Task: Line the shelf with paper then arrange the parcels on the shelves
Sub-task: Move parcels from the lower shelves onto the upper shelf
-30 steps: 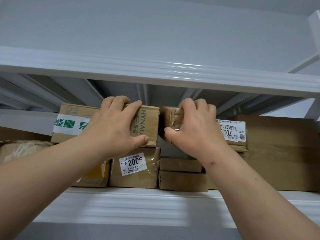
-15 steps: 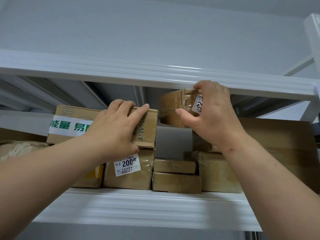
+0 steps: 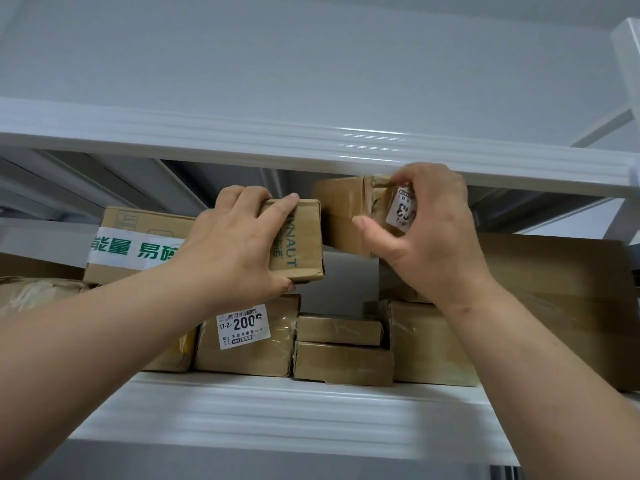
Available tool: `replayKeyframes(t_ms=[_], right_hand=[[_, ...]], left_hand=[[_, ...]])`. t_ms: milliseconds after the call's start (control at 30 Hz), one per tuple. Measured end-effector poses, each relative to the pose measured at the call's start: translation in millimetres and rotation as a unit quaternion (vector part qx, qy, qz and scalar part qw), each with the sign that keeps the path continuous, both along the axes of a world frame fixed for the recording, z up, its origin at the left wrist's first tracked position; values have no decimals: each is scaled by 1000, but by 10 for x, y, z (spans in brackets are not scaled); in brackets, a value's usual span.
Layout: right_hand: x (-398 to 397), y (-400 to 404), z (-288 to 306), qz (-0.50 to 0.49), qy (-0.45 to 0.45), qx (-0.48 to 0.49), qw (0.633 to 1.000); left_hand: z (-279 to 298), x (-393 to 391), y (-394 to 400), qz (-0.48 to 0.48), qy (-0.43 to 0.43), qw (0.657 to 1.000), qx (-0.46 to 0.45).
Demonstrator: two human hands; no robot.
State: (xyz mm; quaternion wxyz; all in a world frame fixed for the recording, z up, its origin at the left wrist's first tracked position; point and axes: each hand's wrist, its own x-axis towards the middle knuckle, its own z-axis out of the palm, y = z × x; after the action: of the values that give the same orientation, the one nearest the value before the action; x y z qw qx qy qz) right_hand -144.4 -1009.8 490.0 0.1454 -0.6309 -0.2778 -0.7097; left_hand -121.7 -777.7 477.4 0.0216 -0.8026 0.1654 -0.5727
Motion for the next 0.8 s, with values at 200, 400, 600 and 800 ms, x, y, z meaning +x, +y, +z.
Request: replayKeyframes(t_ms=[200, 400, 600, 800], right_hand=[[-48, 22, 30, 25, 21, 34, 999], [-70, 195, -18, -57, 51, 3, 997], [-55, 382, -97, -163, 171, 0, 972], [41, 484, -231, -207, 222, -17, 953]], left_hand=[[55, 3, -23, 1, 8, 1000, -5], [198, -37, 129, -17, 33, 999, -20], [115, -2, 264, -39, 86, 995, 13], [49, -13, 270, -58, 53, 996, 48]])
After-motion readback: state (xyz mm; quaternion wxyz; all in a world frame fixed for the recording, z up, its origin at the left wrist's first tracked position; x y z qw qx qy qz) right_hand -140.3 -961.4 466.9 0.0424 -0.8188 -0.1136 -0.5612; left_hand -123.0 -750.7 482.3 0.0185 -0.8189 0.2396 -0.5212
